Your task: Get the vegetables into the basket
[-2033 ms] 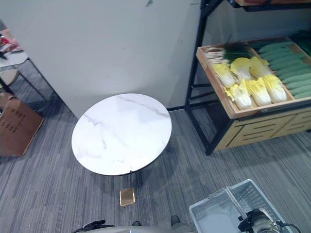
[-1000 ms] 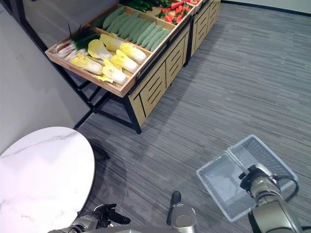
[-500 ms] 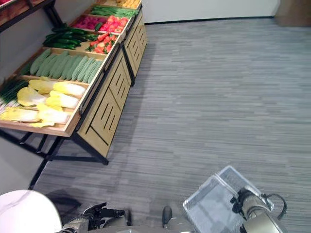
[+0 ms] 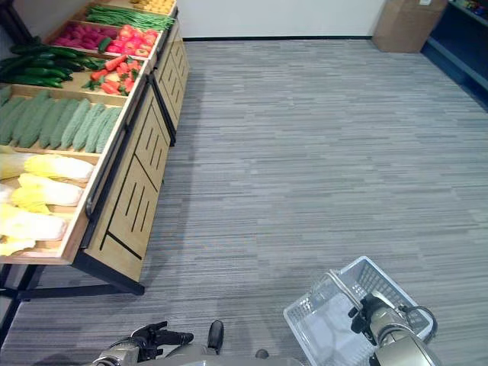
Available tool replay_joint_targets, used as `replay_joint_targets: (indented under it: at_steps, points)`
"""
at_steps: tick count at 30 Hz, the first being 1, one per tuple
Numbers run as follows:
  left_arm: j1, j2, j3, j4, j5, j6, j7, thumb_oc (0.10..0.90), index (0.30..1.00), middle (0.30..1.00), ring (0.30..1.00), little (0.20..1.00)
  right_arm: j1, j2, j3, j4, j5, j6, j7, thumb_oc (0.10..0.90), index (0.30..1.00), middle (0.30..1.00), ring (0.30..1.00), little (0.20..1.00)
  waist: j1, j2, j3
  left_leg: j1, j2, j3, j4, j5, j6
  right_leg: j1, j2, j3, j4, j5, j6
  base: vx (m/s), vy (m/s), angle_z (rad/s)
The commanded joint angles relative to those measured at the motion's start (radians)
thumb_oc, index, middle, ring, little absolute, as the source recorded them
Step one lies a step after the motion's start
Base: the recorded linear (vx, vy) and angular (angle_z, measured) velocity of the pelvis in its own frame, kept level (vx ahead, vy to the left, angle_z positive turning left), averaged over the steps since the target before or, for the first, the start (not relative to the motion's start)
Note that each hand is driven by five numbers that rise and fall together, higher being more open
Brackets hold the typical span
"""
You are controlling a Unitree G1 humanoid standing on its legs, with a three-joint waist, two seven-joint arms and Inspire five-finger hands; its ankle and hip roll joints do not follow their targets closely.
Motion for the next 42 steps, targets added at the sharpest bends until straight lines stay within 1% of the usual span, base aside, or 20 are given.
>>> replay_joint_targets:
  at_steps: [1,5,18,27,30,33,34,35,36,37,39,40,41,42]
  points:
    - [0.066,0.07,-0.037,0.075,0.095,0.042,0.031,0.9,1.0,1.0,1.0,1.0,-0.023,-0.071,-0.009,-0.002,0.021,0.008,-0.034,0.4,0.3,0.3,0.3,0.3,0.019,-0.038,-0.016,0.063,0.065,0.025,0.012,-0.135,-0.052,-0.03,-0.103,-0.011,0.004,0.002,0.109,0.07,0.079,0.04]
    - [0.059,0.081,-0.03,0.079,0.107,0.046,0.034,0.9,1.0,1.0,1.0,1.0,-0.006,-0.052,-0.014,-0.012,0.027,0.011,-0.031,0.4,0.3,0.3,0.3,0.3,0.023,-0.047,-0.03,0.07,0.056,0.031,0.009,-0.148,-0.044,-0.031,-0.119,-0.011,0.007,0.005,0.122,0.04,0.069,-0.01]
    - [0.054,0.092,-0.03,0.083,0.122,0.054,0.037,0.9,1.0,1.0,1.0,1.0,0.008,-0.025,-0.012,-0.016,0.033,0.017,-0.024,0.4,0.3,0.3,0.3,0.3,0.027,-0.059,-0.043,0.086,0.039,0.034,0.011,-0.168,-0.026,-0.035,-0.14,0.002,0.021,0.01,0.135,0.02,0.033,-0.01]
    - [0.051,0.099,-0.024,0.082,0.117,0.055,0.038,0.9,1.0,1.0,1.0,1.0,-0.002,-0.013,-0.008,-0.008,0.031,0.021,-0.024,0.4,0.3,0.3,0.3,0.3,0.036,-0.069,-0.039,0.08,0.027,0.039,0.022,-0.18,-0.01,-0.061,-0.152,0.019,0.056,0.014,0.148,0.01,0.033,-0.05]
    - [0.049,0.106,-0.02,0.083,0.115,0.056,0.039,0.9,1.0,1.0,1.0,1.0,-0.008,-0.013,-0.009,-0.011,0.034,0.022,-0.024,0.4,0.3,0.3,0.3,0.3,0.039,-0.075,-0.032,0.071,0.015,0.045,0.032,-0.188,0.004,-0.091,-0.16,0.035,0.089,0.021,0.16,0.0,0.048,-0.08]
    - [0.046,0.11,-0.019,0.082,0.114,0.057,0.04,0.9,1.0,1.0,1.0,1.0,-0.01,-0.013,-0.009,-0.011,0.034,0.023,-0.023,0.4,0.3,0.3,0.3,0.3,0.04,-0.077,-0.028,0.064,0.011,0.053,0.036,-0.19,0.008,-0.104,-0.165,0.033,0.107,0.024,0.166,0.01,0.061,-0.11]
    - [0.039,0.112,-0.021,0.079,0.114,0.056,0.04,0.9,1.0,1.0,1.0,1.0,-0.01,-0.012,-0.012,-0.016,0.04,0.02,-0.025,0.4,0.3,0.3,0.3,0.3,0.04,-0.076,-0.017,0.057,0.008,0.054,0.046,-0.195,0.015,-0.132,-0.169,0.03,0.17,0.024,0.173,-0.01,0.051,-0.11]
    - [0.039,0.112,-0.021,0.079,0.114,0.056,0.04,0.9,1.0,1.0,1.0,1.0,-0.01,-0.012,-0.012,-0.016,0.04,0.02,-0.025,0.4,0.3,0.3,0.3,0.3,0.041,-0.076,-0.018,0.055,0.007,0.054,0.047,-0.195,0.015,-0.135,-0.169,0.031,0.173,0.023,0.173,-0.02,0.077,-0.13]
    - [0.034,0.114,-0.023,0.077,0.114,0.056,0.041,0.9,1.0,1.0,1.0,1.0,-0.012,-0.014,-0.014,-0.018,0.042,0.02,-0.025,0.4,0.3,0.3,0.3,0.3,0.038,-0.073,-0.009,0.053,0.006,0.053,0.051,-0.198,0.019,-0.157,-0.169,0.032,0.215,0.032,0.177,-0.03,0.081,-0.21]
    - [0.026,0.117,-0.03,0.065,0.108,0.054,0.043,0.9,1.0,1.0,1.0,1.0,-0.022,-0.02,-0.014,-0.024,0.047,0.02,-0.027,0.4,0.3,0.3,0.3,0.3,0.035,-0.068,0.015,0.051,0.004,0.058,0.063,-0.205,0.03,-0.204,-0.175,0.03,0.31,0.068,0.186,-0.02,0.101,-0.2]
    - [0.023,0.117,-0.031,0.061,0.104,0.055,0.042,0.9,1.0,1.0,1.0,1.0,-0.022,-0.022,-0.016,-0.025,0.049,0.02,-0.027,0.4,0.3,0.3,0.3,0.3,0.034,-0.061,0.031,0.065,0.004,0.056,0.064,-0.214,0.035,-0.245,-0.182,0.017,0.383,0.104,0.179,0.06,0.091,-0.13]
    - [0.022,0.118,-0.032,0.057,0.098,0.056,0.042,0.9,1.0,1.0,1.0,1.0,-0.02,-0.021,-0.018,-0.026,0.051,0.021,-0.029,0.4,0.3,0.3,0.3,0.3,0.032,-0.055,0.038,0.077,0.006,0.054,0.067,-0.223,0.038,-0.276,-0.187,-0.002,0.412,0.117,0.171,0.08,0.06,-0.03]
    - [0.022,0.118,-0.032,0.057,0.098,0.056,0.043,0.9,1.0,1.0,1.0,1.0,-0.02,-0.021,-0.018,-0.026,0.051,0.021,-0.029,0.4,0.3,0.3,0.3,0.3,0.032,-0.056,0.038,0.077,0.005,0.054,0.067,-0.224,0.037,-0.277,-0.188,-0.002,0.416,0.114,0.171,0.12,0.049,0.0]
    - [0.022,0.117,-0.031,0.056,0.096,0.058,0.042,0.9,1.0,1.0,1.0,1.0,-0.015,-0.021,-0.021,-0.025,0.053,0.023,-0.027,0.4,0.3,0.3,0.3,0.3,0.027,-0.053,0.044,0.095,0.004,0.051,0.063,-0.234,0.037,-0.301,-0.189,-0.017,0.414,0.116,0.163,0.23,0.025,0.09]
